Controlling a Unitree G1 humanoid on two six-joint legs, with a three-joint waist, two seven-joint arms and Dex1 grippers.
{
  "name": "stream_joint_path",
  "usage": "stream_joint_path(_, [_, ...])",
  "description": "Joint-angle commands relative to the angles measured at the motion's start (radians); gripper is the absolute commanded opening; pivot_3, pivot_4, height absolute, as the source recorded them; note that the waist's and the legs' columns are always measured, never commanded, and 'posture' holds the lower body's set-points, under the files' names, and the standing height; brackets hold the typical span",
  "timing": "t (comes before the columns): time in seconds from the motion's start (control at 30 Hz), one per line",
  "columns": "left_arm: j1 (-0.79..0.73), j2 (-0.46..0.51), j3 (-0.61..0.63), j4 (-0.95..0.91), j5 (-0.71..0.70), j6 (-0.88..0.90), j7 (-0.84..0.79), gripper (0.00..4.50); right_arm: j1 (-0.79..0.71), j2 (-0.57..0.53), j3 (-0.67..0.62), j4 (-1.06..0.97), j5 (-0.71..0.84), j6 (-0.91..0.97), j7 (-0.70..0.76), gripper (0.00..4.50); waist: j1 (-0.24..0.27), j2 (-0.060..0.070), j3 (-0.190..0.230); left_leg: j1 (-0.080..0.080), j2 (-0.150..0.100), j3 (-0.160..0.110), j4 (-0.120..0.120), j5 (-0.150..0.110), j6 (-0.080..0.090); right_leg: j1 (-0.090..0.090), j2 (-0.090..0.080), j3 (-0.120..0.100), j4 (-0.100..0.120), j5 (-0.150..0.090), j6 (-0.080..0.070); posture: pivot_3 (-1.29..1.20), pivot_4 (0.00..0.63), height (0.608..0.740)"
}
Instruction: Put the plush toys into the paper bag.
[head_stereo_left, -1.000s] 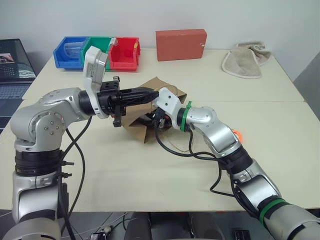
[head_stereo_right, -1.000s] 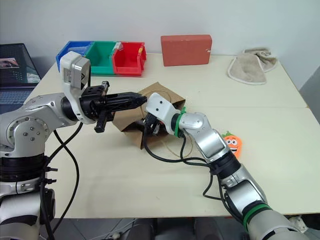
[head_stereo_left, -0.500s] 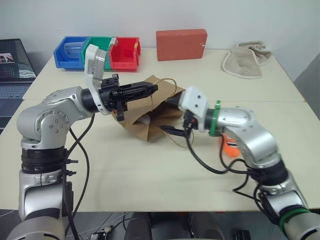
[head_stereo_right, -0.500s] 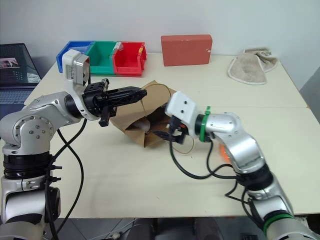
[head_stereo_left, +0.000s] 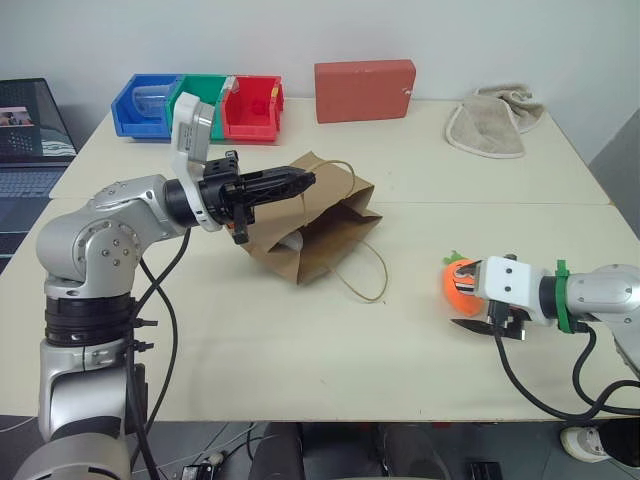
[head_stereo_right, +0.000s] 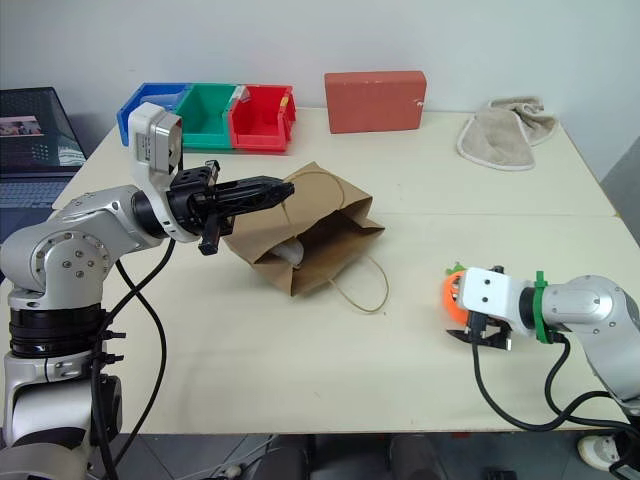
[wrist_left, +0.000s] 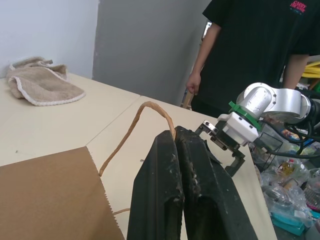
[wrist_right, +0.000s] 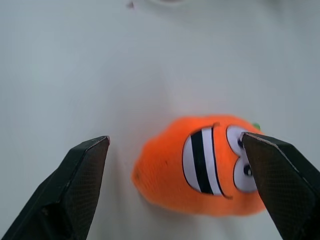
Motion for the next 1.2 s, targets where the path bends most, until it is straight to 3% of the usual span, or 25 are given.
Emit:
stream_joint_path(0.03, [-0.01,0.005,0.015,-0.017,0.002,-0.023,-0.004,0.0,-0.023,0.041,0.01,0.052,-0.059,-0.061,-0.058,4.4,0.0,0.0,0.0,0.0,0.0,0.0,0.0,0.0,0.0,0.0,0.0,0.0,0.0,0.0,0.0,0.0,0.15,0.74])
stream_joint_path(0.17, [-0.008,0.011,0.019,-0.015,0.01,-0.023,0.001,0.0,-0.039,0.081,0.021,0.108,-0.106,-0.102,-0.097,3.54,0.003,0.0,0.0,0.0,0.0,-0.001,0.0,0.0,0.0,0.001,0.0,0.0,0.0,0.0,0.0,0.0,0.15,0.74])
stream_joint_path(0.37, [-0.003,0.014,0.027,-0.022,0.009,-0.018,0.004,0.0,-0.064,0.096,0.008,0.148,-0.108,-0.148,-0.09,1.37,0.003,0.0,0.0,0.0,0.0,-0.001,0.0,0.0,0.0,0.001,0.0,-0.001,0.0,0.0,0.0,0.0,0.15,0.74])
stream_joint_path(0.47, [-0.005,0.015,0.029,-0.021,0.008,-0.017,0.005,0.0,-0.062,0.09,-0.009,0.153,-0.069,-0.18,-0.056,0.43,0.003,0.0,0.0,0.001,0.0,-0.001,0.0,0.0,0.0,0.002,0.0,-0.001,0.0,0.0,0.0,0.0,0.15,0.74])
stream_joint_path(0.53, [-0.01,0.015,0.037,-0.02,-0.004,-0.006,0.008,0.0,-0.063,0.102,-0.039,0.089,0.032,-0.15,0.003,0.07,0.003,0.0,0.0,0.001,0.0,-0.001,0.0,0.0,0.0,0.002,0.0,-0.001,0.0,0.0,0.0,0.0,0.15,0.74])
stream_joint_path(0.6, [-0.015,0.02,0.045,-0.02,-0.019,0.009,0.005,0.0,-0.094,0.136,-0.06,-0.018,0.172,-0.077,0.052,0.05,0.001,0.0,0.0,0.001,0.0,-0.001,0.0,0.0,0.0,0.002,0.0,-0.001,0.0,0.0,0.0,0.0,0.15,0.74])
stream_joint_path(0.7, [-0.02,0.028,0.041,-0.013,-0.014,0.004,-0.008,0.0,-0.198,0.221,-0.034,-0.075,0.233,-0.019,0.02,0.05,-0.008,0.0,0.0,0.001,0.001,-0.002,0.0,0.0,0.0,0.002,0.001,-0.001,0.001,0.0,0.0,0.0,0.15,0.74])
stream_joint_path(0.97, [-0.037,0.033,0.037,-0.012,-0.024,0.008,-0.014,0.0,-0.431,0.431,0.138,0.064,0.088,-0.065,-0.077,0.05,0.004,0.0,0.0,0.001,0.0,-0.003,0.0,0.0,0.0,0.002,0.0,-0.003,0.001,0.0,0.0,0.0,0.15,0.74])
stream_joint_path(1.2, [-0.035,0.031,0.036,-0.036,-0.044,0.024,-0.007,0.0,-0.635,0.635,0.287,0.351,-0.092,-0.119,-0.18,0.05,-0.001,0.0,0.0,0.001,0.0,-0.003,-0.001,0.0,-0.001,0.0,0.0,-0.003,0.002,0.0,-0.001,0.0,0.15,0.74])
